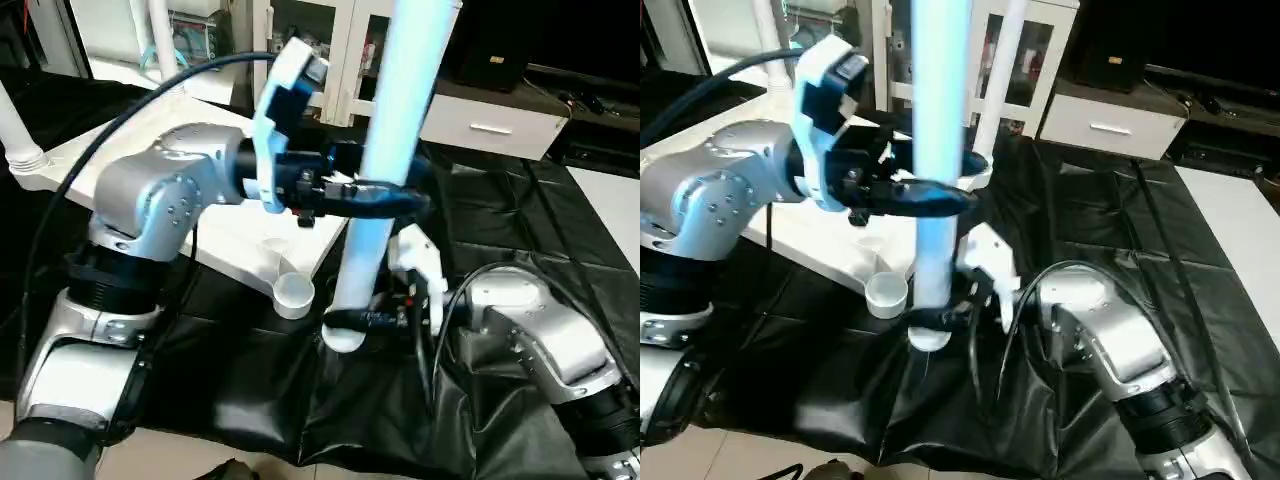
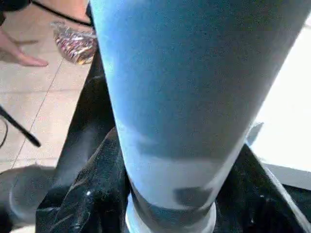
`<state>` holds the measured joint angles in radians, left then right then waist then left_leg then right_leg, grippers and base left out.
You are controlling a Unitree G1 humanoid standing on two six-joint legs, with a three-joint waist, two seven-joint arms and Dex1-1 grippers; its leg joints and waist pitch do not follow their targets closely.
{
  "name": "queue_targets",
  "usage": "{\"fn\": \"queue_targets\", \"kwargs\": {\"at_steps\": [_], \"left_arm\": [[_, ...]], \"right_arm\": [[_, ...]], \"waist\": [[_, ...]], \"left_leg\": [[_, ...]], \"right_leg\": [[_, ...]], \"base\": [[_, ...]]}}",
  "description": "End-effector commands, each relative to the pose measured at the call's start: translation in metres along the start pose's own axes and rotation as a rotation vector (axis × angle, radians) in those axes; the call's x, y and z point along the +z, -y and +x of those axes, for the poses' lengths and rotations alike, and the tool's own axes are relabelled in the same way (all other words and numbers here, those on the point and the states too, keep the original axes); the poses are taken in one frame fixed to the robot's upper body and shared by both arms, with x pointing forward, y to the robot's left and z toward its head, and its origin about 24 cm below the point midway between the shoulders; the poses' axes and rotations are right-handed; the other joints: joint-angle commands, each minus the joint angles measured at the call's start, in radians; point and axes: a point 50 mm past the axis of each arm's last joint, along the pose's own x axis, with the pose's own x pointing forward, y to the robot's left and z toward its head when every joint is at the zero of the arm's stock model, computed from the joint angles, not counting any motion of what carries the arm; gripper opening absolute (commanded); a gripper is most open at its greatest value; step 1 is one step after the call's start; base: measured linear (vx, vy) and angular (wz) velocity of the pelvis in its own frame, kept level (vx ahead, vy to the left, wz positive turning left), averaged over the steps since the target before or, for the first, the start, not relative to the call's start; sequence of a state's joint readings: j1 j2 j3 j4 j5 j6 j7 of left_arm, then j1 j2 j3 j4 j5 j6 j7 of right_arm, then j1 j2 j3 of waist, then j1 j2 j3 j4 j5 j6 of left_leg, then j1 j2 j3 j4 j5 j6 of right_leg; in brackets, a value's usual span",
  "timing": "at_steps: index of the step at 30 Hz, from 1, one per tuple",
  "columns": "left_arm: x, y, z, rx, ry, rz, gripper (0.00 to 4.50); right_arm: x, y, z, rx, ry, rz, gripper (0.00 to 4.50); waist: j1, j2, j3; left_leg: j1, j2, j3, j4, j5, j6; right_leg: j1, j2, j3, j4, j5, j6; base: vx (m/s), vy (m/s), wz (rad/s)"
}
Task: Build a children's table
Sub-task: Pick table leg
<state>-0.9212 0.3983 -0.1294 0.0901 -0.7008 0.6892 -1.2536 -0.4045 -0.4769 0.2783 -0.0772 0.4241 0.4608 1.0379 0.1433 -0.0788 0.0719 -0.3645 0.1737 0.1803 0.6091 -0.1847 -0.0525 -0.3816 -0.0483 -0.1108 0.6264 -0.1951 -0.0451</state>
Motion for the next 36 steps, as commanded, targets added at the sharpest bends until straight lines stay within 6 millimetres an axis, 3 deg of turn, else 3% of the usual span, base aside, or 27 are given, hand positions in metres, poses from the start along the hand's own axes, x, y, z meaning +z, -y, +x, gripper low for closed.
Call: {"fn": "queue_targets", "kwargs": {"at_steps": [1,5,8,12,14,16,17,18,19,20,22,23,26,27,32,33,34,36], "left_arm": [[0.008,-0.003,-0.003,0.034,0.028,-0.017,3.13],[0.01,-0.006,-0.009,0.08,0.068,-0.037,3.45],[0.014,-0.014,-0.024,0.19,0.144,-0.03,3.66],[0.017,-0.022,-0.044,0.345,0.185,0.006,3.91],[0.018,-0.026,-0.054,0.444,0.186,0.03,4.11],[0.008,-0.031,-0.078,0.706,0.074,0.112,4.15],[-0.002,-0.033,-0.085,0.816,-0.035,0.17,4.15],[-0.002,-0.033,-0.085,0.816,-0.035,0.17,4.15],[-0.027,-0.036,-0.096,0.965,-0.224,0.243,4.15],[-0.037,-0.035,-0.099,1.0,-0.289,0.274,4.15],[-0.039,-0.035,-0.099,1.005,-0.298,0.278,4.15],[-0.069,-0.026,-0.099,0.945,-0.412,0.285,4.15],[-0.104,-0.011,-0.102,0.814,-0.57,0.29,4.15],[-0.112,-0.008,-0.105,0.768,-0.635,0.321,4.15],[-0.125,0.0,-0.118,0.656,-0.741,0.329,4.15],[-0.125,0.0,-0.119,0.637,-0.755,0.33,4.15],[-0.124,0.0,-0.121,0.615,-0.777,0.339,4.15],[-0.118,-0.004,-0.126,0.562,-0.822,0.36,3.86]], "right_arm": [[0.021,0.006,-0.011,-0.048,0.069,-0.037,1.9],[0.033,0.012,-0.024,-0.088,0.145,-0.014,1.9],[0.04,0.026,-0.046,-0.202,0.203,0.026,1.9],[0.036,0.033,-0.061,-0.271,0.2,0.091,1.9],[0.032,0.034,-0.064,-0.299,0.185,0.155,1.9],[0.017,0.036,-0.065,-0.362,0.136,0.334,1.9],[0.014,0.036,-0.063,-0.38,0.151,0.378,1.9],[0.014,0.036,-0.063,-0.38,0.151,0.378,1.9],[0.014,0.037,-0.059,-0.41,0.219,0.461,1.9],[0.015,0.038,-0.057,-0.418,0.243,0.489,1.9],[0.015,0.038,-0.057,-0.419,0.247,0.495,1.9],[0.015,0.038,-0.054,-0.445,0.265,0.554,1.9],[0.012,0.039,-0.051,-0.479,0.255,0.599,1.89],[0.012,0.039,-0.05,-0.486,0.247,0.603,1.89],[0.013,0.036,-0.049,-0.51,0.183,0.507,1.89],[0.014,0.035,-0.049,-0.513,0.18,0.499,1.89],[0.015,0.034,-0.048,-0.514,0.174,0.482,1.89],[0.013,0.03,-0.047,-0.51,0.136,0.431,1.89]], "waist": [[-0.001,0.018,-0.075],[0.001,0.02,-0.075],[0.003,0.02,-0.076],[0.005,0.027,-0.078],[0.002,0.025,-0.079],[-0.001,0.028,-0.078],[-0.003,0.023,-0.077],[-0.003,0.024,-0.077],[-0.002,0.027,-0.078],[-0.01,0.015,-0.078],[-0.003,0.027,-0.081],[0.0,0.027,-0.082],[-0.006,0.03,-0.081],[-0.003,0.032,-0.079],[-0.002,0.031,-0.076],[-0.004,0.035,-0.075],[-0.004,0.033,-0.073],[-0.002,0.035,-0.074]], "left_leg": [[0.018,0.08,-0.033,-0.071,-0.16,-0.028],[0.02,0.08,-0.033,-0.071,-0.162,-0.028],[0.019,0.079,-0.033,-0.069,-0.159,-0.026],[0.017,0.076,-0.034,-0.068,-0.161,-0.03],[0.018,0.078,-0.036,-0.069,-0.152,-0.028],[0.019,0.081,-0.039,-0.071,-0.151,-0.026],[0.019,0.08,-0.038,-0.072,-0.154,-0.025],[0.017,0.08,-0.039,-0.072,-0.155,-0.027],[0.017,0.079,-0.038,-0.072,-0.151,-0.027],[0.016,0.079,-0.036,-0.074,-0.151,-0.028],[0.021,0.08,-0.036,-0.073,-0.147,-0.037],[0.024,0.085,-0.038,-0.076,-0.132,-0.039],[0.024,0.083,-0.036,-0.079,-0.142,-0.056],[0.023,0.078,-0.035,-0.081,-0.148,-0.058],[0.024,0.079,-0.037,-0.085,-0.196,-0.078],[0.028,0.08,-0.037,-0.086,-0.212,-0.084],[0.029,0.08,-0.037,-0.086,-0.225,-0.084],[0.03,0.079,-0.037,-0.085,-0.224,-0.084]], "right_leg": [[0.051,-0.13,0.081,-0.079,-0.217,-0.144],[0.05,-0.13,0.08,-0.08,-0.218,-0.146],[0.051,-0.13,0.079,-0.078,-0.203,-0.152],[0.055,-0.129,0.078,-0.08,-0.203,-0.146],[0.054,-0.128,0.076,-0.077,-0.182,-0.147],[0.054,-0.125,0.077,-0.078,-0.168,-0.152],[0.054,-0.127,0.078,-0.079,-0.181,-0.144],[0.055,-0.129,0.078,-0.079,-0.194,-0.134],[0.054,-0.13,0.079,-0.085,-0.218,-0.112],[0.051,-0.126,0.079,-0.083,-0.235,-0.094],[0.046,-0.131,0.078,-0.083,-0.248,-0.092],[0.043,-0.131,0.079,-0.084,-0.218,-0.098],[0.04,-0.129,0.079,-0.076,-0.194,-0.104],[0.038,-0.127,0.08,-0.082,-0.192,-0.092],[0.04,-0.136,0.08,-0.085,-0.253,-0.071],[0.036,-0.136,0.08,-0.085,-0.266,-0.074],[0.035,-0.137,0.08,-0.089,-0.278,-0.076],[0.035,-0.137,0.08,-0.086,-0.275,-0.076]], "base": [[0.0,0.0,0.0],[0.0,0.0,0.0],[0.0,0.0,0.0],[0.0,0.0,0.0],[0.0,0.0,0.0],[0.0,0.0,0.0],[0.0,0.0,0.0],[0.0,0.0,0.0],[0.0,0.0,0.0],[0.0,0.0,0.0],[0.0,0.0,0.0],[0.0,0.0,0.0],[0.0,0.0,0.0],[0.0,0.0,0.0],[0.0,0.0,0.0],[0.0,0.0,0.0],[0.0,0.0,0.0],[0.0,0.0,0.0]]}}
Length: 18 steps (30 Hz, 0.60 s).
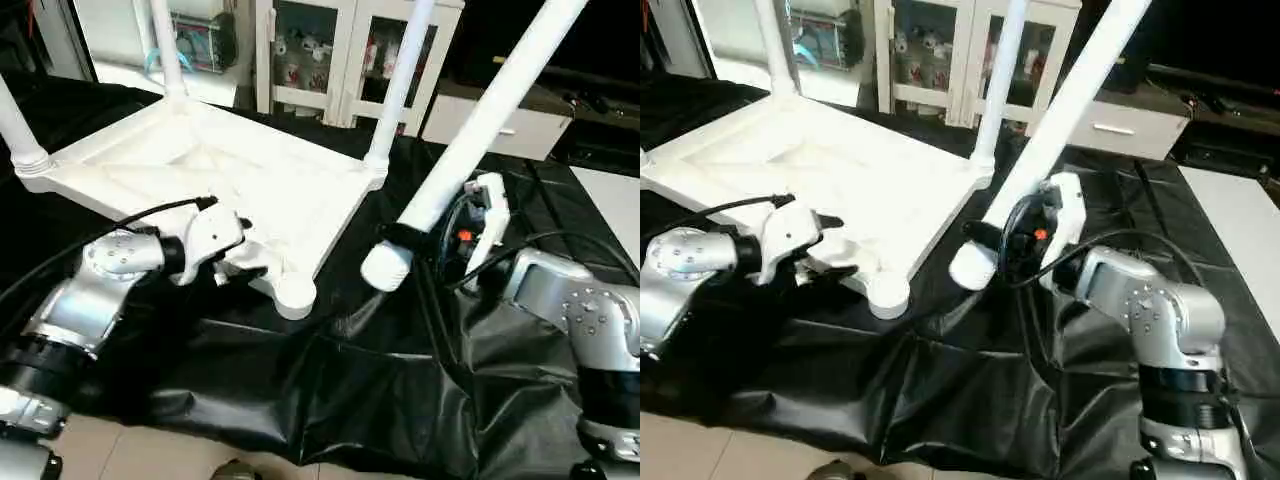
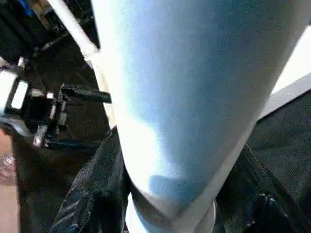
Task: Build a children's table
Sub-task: Pick table leg
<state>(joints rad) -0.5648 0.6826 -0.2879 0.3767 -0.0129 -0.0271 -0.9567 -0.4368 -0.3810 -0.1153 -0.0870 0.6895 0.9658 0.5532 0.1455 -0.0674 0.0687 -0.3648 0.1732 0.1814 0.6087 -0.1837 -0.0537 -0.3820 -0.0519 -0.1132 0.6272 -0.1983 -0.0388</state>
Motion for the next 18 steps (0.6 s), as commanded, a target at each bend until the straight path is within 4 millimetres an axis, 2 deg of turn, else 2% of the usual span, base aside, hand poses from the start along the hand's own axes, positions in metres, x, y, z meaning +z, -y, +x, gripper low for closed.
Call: {"fn": "queue_targets", "kwargs": {"at_steps": [1,3,5,6,8,9,10,12,13,14,15,16,18], "left_arm": [[0.006,-0.008,-0.001,-0.052,-0.021,0.08,3.78],[0.006,-0.01,0.0,-0.071,-0.029,0.089,3.65],[0.005,-0.011,0.002,-0.098,-0.04,0.116,3.51],[0.006,-0.012,0.003,-0.11,-0.042,0.128,3.39],[0.014,-0.015,0.009,-0.042,0.04,0.042,3.21],[0.017,-0.016,0.011,0.003,0.089,0.002,3.21],[0.021,-0.014,0.014,0.064,0.159,-0.044,3.21],[0.021,-0.01,0.02,0.216,0.255,-0.238,3.21],[0.022,-0.003,0.02,0.281,0.323,-0.342,3.21],[0.023,0.005,0.019,0.341,0.373,-0.416,3.21],[0.022,0.011,0.019,0.403,0.386,-0.455,3.21],[0.021,0.018,0.017,0.485,0.409,-0.492,3.21],[0.018,0.029,0.017,0.573,0.406,-0.565,3.21]], "right_arm": [[0.001,-0.005,-0.002,0.0,-0.002,-0.066,1.89],[0.0,-0.006,-0.003,0.007,0.003,-0.065,1.89],[-0.002,-0.008,-0.003,0.011,0.0,-0.091,1.89],[-0.003,-0.008,-0.003,0.011,-0.002,-0.107,1.89],[-0.005,-0.009,-0.003,-0.025,0.006,-0.207,1.89],[-0.006,-0.009,-0.004,-0.05,0.009,-0.251,1.89],[-0.008,-0.009,-0.004,-0.097,0.012,-0.301,1.89],[-0.006,-0.009,-0.005,-0.19,0.058,-0.364,1.89],[-0.005,-0.009,-0.006,-0.242,0.075,-0.39,1.89],[-0.006,-0.01,-0.007,-0.287,0.091,-0.402,1.89],[-0.007,-0.011,-0.008,-0.321,0.103,-0.402,1.89],[-0.007,-0.012,-0.01,-0.374,0.125,-0.434,1.89],[-0.008,-0.013,-0.011,-0.456,0.173,-0.534,1.89]], "waist": [[-0.003,0.022,-0.07],[-0.004,0.026,-0.072],[-0.005,0.023,-0.072],[-0.004,0.031,-0.074],[-0.003,0.048,-0.076],[-0.003,0.042,-0.076],[0.0,0.06,-0.075],[-0.007,0.043,-0.076],[-0.006,0.038,-0.074],[-0.007,0.041,-0.078],[-0.011,0.034,-0.073],[-0.014,0.035,-0.072],[-0.023,0.031,-0.066]], "left_leg": [[0.029,0.079,-0.038,-0.085,-0.225,-0.08],[0.028,0.081,-0.041,-0.086,-0.23,-0.084],[0.029,0.081,-0.04,-0.085,-0.228,-0.084],[0.027,0.081,-0.04,-0.084,-0.229,-0.086],[0.028,0.086,-0.041,-0.082,-0.233,-0.106],[0.028,0.085,-0.04,-0.082,-0.235,-0.106],[0.027,0.083,-0.04,-0.078,-0.251,-0.111],[0.021,0.086,-0.041,-0.08,-0.253,-0.104],[0.02,0.082,-0.038,-0.077,-0.235,-0.085],[0.018,0.085,-0.039,-0.074,-0.221,-0.081],[0.011,0.082,-0.036,-0.075,-0.201,-0.059],[0.01,0.08,-0.033,-0.072,-0.203,-0.043],[0.013,0.075,-0.03,-0.072,-0.226,-0.034]], "right_leg": [[0.035,-0.133,0.083,-0.091,-0.279,-0.075],[0.037,-0.136,0.083,-0.086,-0.269,-0.083],[0.035,-0.136,0.083,-0.085,-0.249,-0.098],[0.036,-0.138,0.083,-0.084,-0.231,-0.104],[0.037,-0.14,0.083,-0.073,-0.18,-0.12],[0.038,-0.139,0.083,-0.076,-0.17,-0.129],[0.037,-0.141,0.083,-0.073,-0.161,-0.147],[0.046,-0.14,0.082,-0.069,-0.151,-0.168],[0.046,-0.14,0.082,-0.074,-0.161,-0.174],[0.051,-0.144,0.083,-0.066,-0.154,-0.182],[0.051,-0.141,0.083,-0.073,-0.18,-0.179],[0.048,-0.137,0.084,-0.08,-0.223,-0.16],[0.041,-0.13,0.081,-0.1,-0.314,-0.118]], "base": [[0.0,0.0,0.0],[0.0,0.0,0.0],[0.0,0.0,0.0],[0.0,0.0,0.0],[0.0,0.0,0.0],[0.0,0.0,0.0],[0.0,0.0,0.0],[0.0,0.0,0.0],[0.0,0.0,0.0],[0.0,0.0,0.0],[0.0,0.0,0.0],[0.0,0.0,0.0],[0.0,0.0,0.0]]}}
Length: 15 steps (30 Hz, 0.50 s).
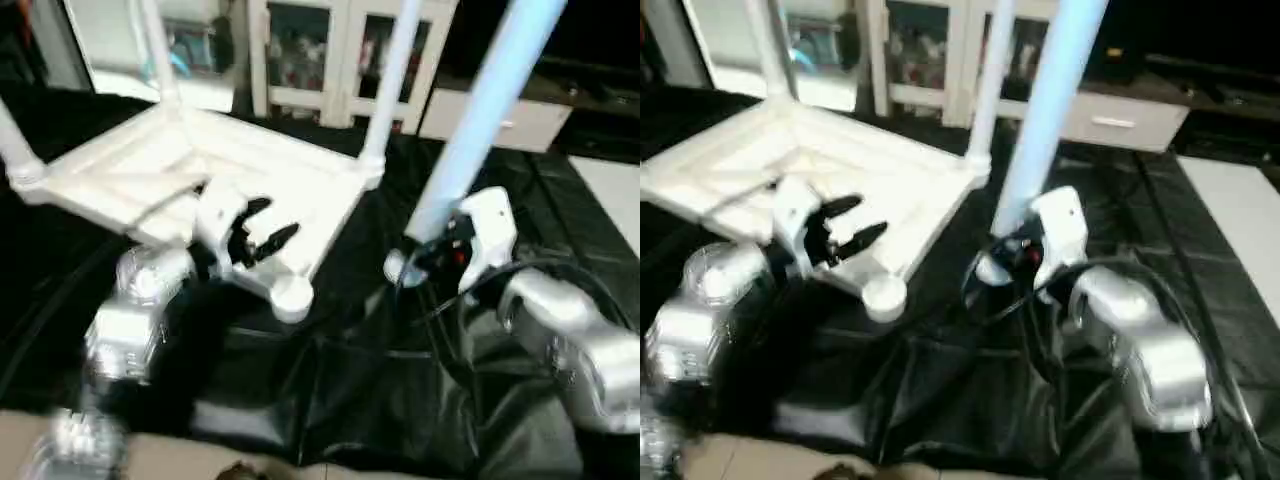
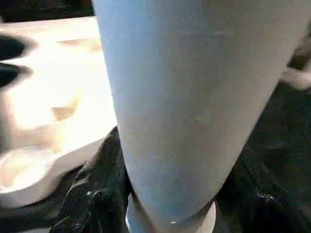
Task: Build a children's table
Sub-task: Pick table leg
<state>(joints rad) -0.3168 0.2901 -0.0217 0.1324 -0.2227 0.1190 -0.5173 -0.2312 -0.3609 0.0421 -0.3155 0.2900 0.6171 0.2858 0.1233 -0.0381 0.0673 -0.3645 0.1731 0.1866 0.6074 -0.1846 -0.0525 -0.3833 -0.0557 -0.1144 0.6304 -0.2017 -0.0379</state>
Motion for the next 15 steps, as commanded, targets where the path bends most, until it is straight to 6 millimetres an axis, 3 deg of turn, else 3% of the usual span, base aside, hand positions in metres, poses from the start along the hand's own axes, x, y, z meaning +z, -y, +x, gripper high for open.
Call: {"fn": "queue_targets", "kwargs": {"at_steps": [1,2,3,7,9,10,13,15], "left_arm": [[0.003,0.003,-0.013,0.154,0.007,-0.032,3.21],[0.003,0.005,-0.014,0.156,0.009,-0.04,3.21],[-0.001,0.011,-0.021,0.186,0.005,-0.067,3.21],[-0.003,0.009,-0.026,0.275,-0.018,-0.041,3.21],[0.0,0.012,-0.026,0.271,-0.011,-0.046,3.21],[0.002,0.012,-0.023,0.264,-0.019,-0.008,3.21],[0.005,0.014,-0.02,0.261,-0.033,0.007,3.21],[0.007,0.014,-0.018,0.261,-0.034,0.01,3.21]], "right_arm": [[0.001,-0.001,-0.004,-0.109,0.06,-0.078,1.89],[-0.001,-0.001,-0.004,-0.114,0.057,-0.061,1.89],[-0.011,-0.002,-0.006,-0.127,0.047,0.036,1.89],[-0.014,-0.004,-0.009,-0.142,0.101,0.189,1.89],[-0.015,-0.006,-0.01,-0.138,0.102,0.2,1.89],[-0.016,-0.01,-0.01,-0.107,0.094,0.166,1.89],[-0.016,-0.013,-0.008,-0.091,0.1,0.15,1.89],[-0.017,-0.013,-0.008,-0.088,0.104,0.152,1.89]], "waist": [[-0.006,-0.004,-0.065],[-0.01,0.001,-0.061],[-0.012,-0.005,-0.06],[-0.017,-0.003,-0.058],[-0.017,0.0,-0.059],[-0.015,0.01,-0.059],[-0.016,0.006,-0.063],[-0.014,0.003,-0.064]], "left_leg": [[0.015,0.074,-0.035,-0.071,-0.229,-0.03],[0.015,0.074,-0.037,-0.074,-0.241,-0.02],[0.017,0.072,-0.038,-0.075,-0.256,-0.008],[0.023,0.073,-0.044,-0.079,-0.309,-0.008],[0.023,0.076,-0.047,-0.083,-0.311,-0.016],[0.022,0.076,-0.048,-0.085,-0.31,-0.022],[0.02,0.075,-0.047,-0.086,-0.295,-0.029],[0.014,0.07,-0.042,-0.083,-0.275,-0.016]], "right_leg": [[0.041,-0.123,0.082,-0.106,-0.35,-0.096],[0.038,-0.121,0.08,-0.114,-0.386,-0.078],[0.036,-0.119,0.079,-0.119,-0.414,-0.062],[0.027,-0.114,0.076,-0.127,-0.442,-0.027],[0.029,-0.113,0.076,-0.122,-0.421,-0.026],[0.029,-0.112,0.077,-0.12,-0.397,-0.026],[0.033,-0.114,0.082,-0.114,-0.34,-0.031],[0.037,-0.123,0.088,-0.112,-0.325,-0.043]], "base": [[0.0,0.0,0.0],[0.0,0.0,0.0],[0.0,0.0,0.0],[0.0,0.0,0.0],[0.0,0.0,0.0],[0.0,0.0,0.0],[0.0,0.0,0.0],[0.0,0.0,0.0]]}}
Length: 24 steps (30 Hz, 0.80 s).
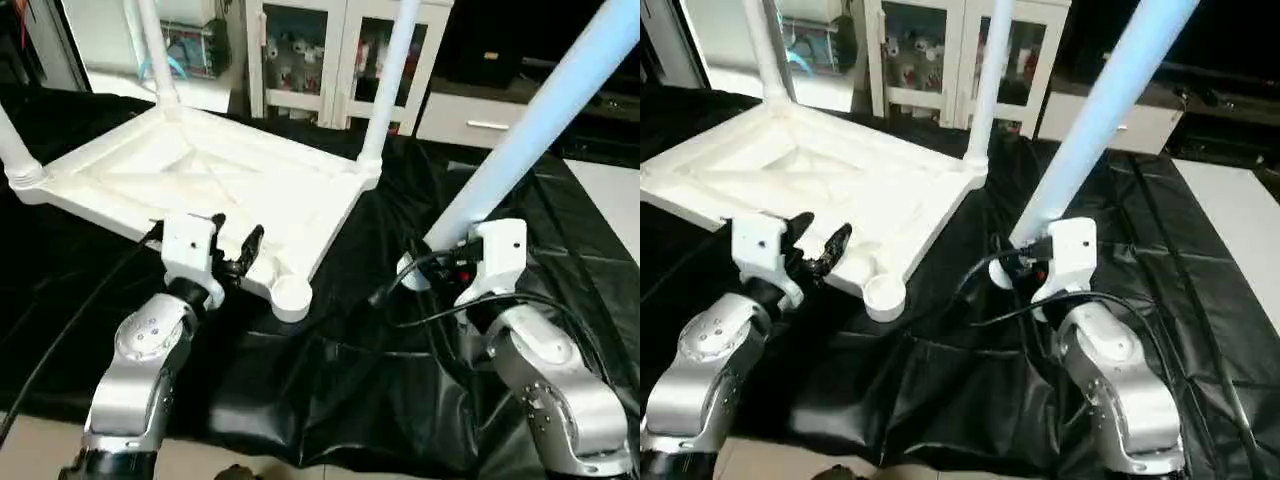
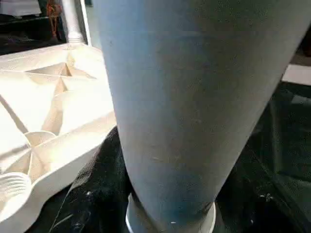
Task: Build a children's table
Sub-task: Pick table leg
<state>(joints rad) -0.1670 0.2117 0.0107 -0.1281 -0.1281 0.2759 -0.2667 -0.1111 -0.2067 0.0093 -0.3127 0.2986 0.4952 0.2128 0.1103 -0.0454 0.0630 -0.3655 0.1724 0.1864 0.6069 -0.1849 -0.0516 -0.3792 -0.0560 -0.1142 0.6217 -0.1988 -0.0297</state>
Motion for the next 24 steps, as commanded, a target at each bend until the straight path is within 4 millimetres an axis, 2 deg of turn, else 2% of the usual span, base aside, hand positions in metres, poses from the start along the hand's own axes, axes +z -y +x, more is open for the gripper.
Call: {"fn": "queue_targets", "kwargs": {"at_steps": [1,2,3,4,5,6,7,8,9,10,11,12,13,14,15,16,17,18,19,20,21,22,23,24], "left_arm": [[0.0092,0.006,0.0051,-0.015,0.017,0.011,3.21],[0.0092,0.006,0.0051,-0.015,0.017,0.011,3.21],[0.0117,0.0072,0.0064,-0.018,0.024,0.008,3.21],[0.0126,0.0081,0.0068,-0.022,0.026,0.0,3.21],[0.0133,0.0086,0.0067,-0.024,0.029,0.002,3.21],[0.0137,0.0089,0.0066,-0.025,0.031,0.005,3.21],[0.014,0.0095,0.0064,-0.027,0.03,0.007,3.21],[0.0141,0.0097,0.0064,-0.027,0.03,0.009,3.21],[0.0141,0.0097,0.0064,-0.027,0.03,0.009,3.21],[0.0136,0.0105,0.0062,-0.029,0.025,0.011,3.21],[0.0133,0.0111,0.0061,-0.03,0.022,0.012,3.21],[0.0132,0.0114,0.006,-0.03,0.021,0.012,3.21],[0.0127,0.0104,0.0061,-0.012,0.012,0.021,3.21],[0.0125,0.0095,0.0062,0.003,0.004,0.027,3.21],[0.0134,0.009,0.0067,0.008,0.009,0.032,3.21],[0.0139,0.0088,0.0069,0.013,0.008,0.048,3.21],[0.0145,0.0084,0.0072,0.016,0.008,0.06,3.21],[0.0144,0.0083,0.0075,0.024,0.005,0.062,3.21],[0.0143,0.0083,0.0076,0.029,0.003,0.058,3.21],[0.0137,0.0084,0.0075,0.037,0.001,0.049,3.21],[0.0137,0.0083,0.0075,0.046,0.003,0.049,3.21],[0.0136,0.0079,0.0077,0.054,0.003,0.036,3.21],[0.0132,0.0078,0.0079,0.057,0.001,0.019,3.21],[0.0134,0.0076,0.0083,0.056,-0.002,0.016,3.21]], "right_arm": [[0.0042,-0.001,-0.0013,0.011,0.03,-0.018,1.89],[0.0042,-0.001,-0.0013,0.011,0.03,-0.018,1.89],[0.0036,-0.0014,-0.0015,0.013,0.029,-0.012,1.89],[0.0033,-0.0016,-0.0016,0.014,0.029,-0.01,1.89],[0.0031,-0.002,-0.0018,0.016,0.029,-0.009,1.89],[0.003,-0.0022,-0.0019,0.017,0.03,-0.009,1.89],[0.0026,-0.0027,-0.0019,0.021,0.03,-0.01,1.89],[0.0023,-0.0031,-0.0019,0.023,0.03,-0.01,1.89],[0.0023,-0.0032,-0.0019,0.024,0.03,-0.01,1.89],[0.0017,-0.0043,-0.0016,0.03,0.03,-0.012,1.89],[0.0017,-0.0046,-0.0014,0.032,0.03,-0.013,1.89],[0.0017,-0.0048,-0.0013,0.033,0.03,-0.013,1.89],[0.0017,-0.005,-0.0009,0.037,0.031,-0.013,1.89],[0.0018,-0.0052,-0.0007,0.04,0.031,-0.013,1.89],[0.002,-0.0052,-0.0004,0.042,0.031,-0.015,1.89],[0.002,-0.0054,-0.0004,0.047,0.029,-0.016,1.89],[0.0021,-0.0056,-0.0001,0.05,0.029,-0.017,1.89],[0.0021,-0.0054,0.0,0.051,0.027,-0.021,1.89],[0.0021,-0.0051,0.0001,0.051,0.027,-0.023,1.89],[0.0019,-0.0043,-0.0001,0.05,0.026,-0.024,1.89],[0.0018,-0.0037,-0.0001,0.049,0.025,-0.025,1.89],[0.0018,-0.003,0.0,0.047,0.024,-0.026,1.89],[0.0018,-0.0026,0.0001,0.047,0.024,-0.026,1.89],[0.002,-0.0014,0.0001,0.043,0.023,-0.025,1.89]], "waist": [[0.005,0.008,-0.061],[0.014,0.008,-0.062],[0.028,0.004,-0.063],[0.036,0.003,-0.063],[0.047,0.006,-0.063],[0.055,0.008,-0.059],[0.058,0.016,-0.06],[0.052,0.023,-0.062],[0.044,0.027,-0.063],[0.031,0.034,-0.069],[0.012,0.03,-0.067],[-0.003,0.042,-0.066],[-0.025,0.041,-0.059],[-0.041,0.038,-0.053],[-0.046,0.038,-0.053],[-0.058,0.037,-0.05],[-0.061,0.04,-0.051],[-0.067,0.042,-0.052],[-0.078,0.052,-0.055],[-0.075,0.056,-0.053],[-0.072,0.052,-0.053],[-0.056,0.05,-0.054],[-0.047,0.052,-0.053],[-0.049,0.039,-0.075]], "left_leg": [[0.009,0.067,-0.036,-0.077,-0.242,0.01],[0.0,0.061,-0.031,-0.064,-0.2,0.042],[-0.011,0.062,-0.037,-0.035,-0.157,0.075],[-0.019,0.065,-0.045,-0.013,-0.136,0.087],[-0.03,0.069,-0.056,0.011,-0.12,0.094],[-0.045,0.075,-0.077,0.031,-0.097,0.09],[-0.041,0.071,-0.08,0.016,-0.08,0.092],[-0.02,0.066,-0.068,-0.017,-0.086,0.112],[-0.008,0.064,-0.057,-0.035,-0.1,0.125],[0.025,0.057,-0.034,-0.057,-0.117,0.15],[0.027,0.051,-0.027,-0.069,-0.123,0.172],[0.052,0.046,-0.014,-0.085,-0.174,0.184],[0.057,0.044,0.003,-0.109,-0.285,0.152],[0.049,0.052,0.01,-0.133,-0.439,0.067],[0.046,0.052,0.012,-0.14,-0.515,0.017],[0.033,0.054,0.008,-0.158,-0.652,-0.08],[0.026,0.059,-0.002,-0.164,-0.708,-0.133],[0.018,0.066,-0.017,-0.185,-0.789,-0.224],[0.023,0.093,-0.04,-0.214,-0.826,-0.302],[0.008,0.141,-0.053,-0.253,-0.85,-0.309],[-0.002,0.17,-0.056,-0.274,-0.845,-0.289],[0.008,0.199,-0.061,-0.283,-0.818,-0.205],[0.015,0.193,-0.051,-0.273,-0.793,-0.174],[0.043,0.165,-0.053,-0.225,-0.668,-0.126]], "right_leg": [[0.041,-0.141,0.097,-0.103,-0.317,-0.076],[0.051,-0.167,0.112,-0.108,-0.312,-0.102],[0.064,-0.215,0.138,-0.122,-0.322,-0.128],[0.073,-0.247,0.155,-0.131,-0.343,-0.137],[0.08,-0.28,0.172,-0.14,-0.368,-0.146],[0.081,-0.295,0.18,-0.145,-0.409,-0.169],[0.074,-0.263,0.163,-0.14,-0.413,-0.188],[0.058,-0.206,0.135,-0.126,-0.38,-0.192],[0.049,-0.178,0.118,-0.117,-0.359,-0.188],[0.028,-0.133,0.09,-0.095,-0.291,-0.176],[0.023,-0.111,0.078,-0.082,-0.254,-0.165],[0.001,-0.085,0.051,-0.069,-0.243,-0.134],[-0.016,-0.051,0.025,-0.051,-0.248,-0.101],[-0.016,-0.048,0.016,-0.047,-0.266,-0.081],[-0.017,-0.047,0.014,-0.046,-0.275,-0.069],[-0.008,-0.051,0.016,-0.048,-0.296,-0.048],[-0.003,-0.05,0.023,-0.044,-0.295,-0.039],[0.005,-0.038,0.035,-0.035,-0.266,-0.026],[0.016,-0.016,0.026,-0.005,-0.196,-0.029],[0.027,-0.011,0.012,0.035,-0.13,-0.014],[0.037,-0.009,0.004,0.067,-0.099,-0.008],[0.032,-0.01,0.006,0.094,-0.091,0.008],[0.027,-0.013,0.009,0.09,-0.106,0.005],[0.025,-0.048,0.047,0.039,-0.155,-0.008]], "base": [[0.0,0.0,0.0],[0.0,0.0,0.0],[0.0,0.0,0.0],[0.0,0.0,0.0],[0.002,0.063,-0.12],[-0.003,0.104,-0.13],[-0.003,0.104,-0.13],[-0.012,0.152,0.0],[-0.017,0.182,0.1],[-0.017,0.182,0.1],[-0.032,0.185,0.1],[-0.049,0.187,0.1],[-0.049,0.187,0.1],[-0.057,0.173,0.14],[-0.069,0.142,0.1],[-0.069,0.142,0.1],[-0.077,0.108,0.03],[-0.076,0.063,0.01],[-0.076,0.063,0.01],[-0.081,0.001,0.05],[0.0,0.0,0.0],[-0.075,-0.083,0.13],[-0.061,-0.151,0.15],[-0.098,-0.246,0.07]]}}
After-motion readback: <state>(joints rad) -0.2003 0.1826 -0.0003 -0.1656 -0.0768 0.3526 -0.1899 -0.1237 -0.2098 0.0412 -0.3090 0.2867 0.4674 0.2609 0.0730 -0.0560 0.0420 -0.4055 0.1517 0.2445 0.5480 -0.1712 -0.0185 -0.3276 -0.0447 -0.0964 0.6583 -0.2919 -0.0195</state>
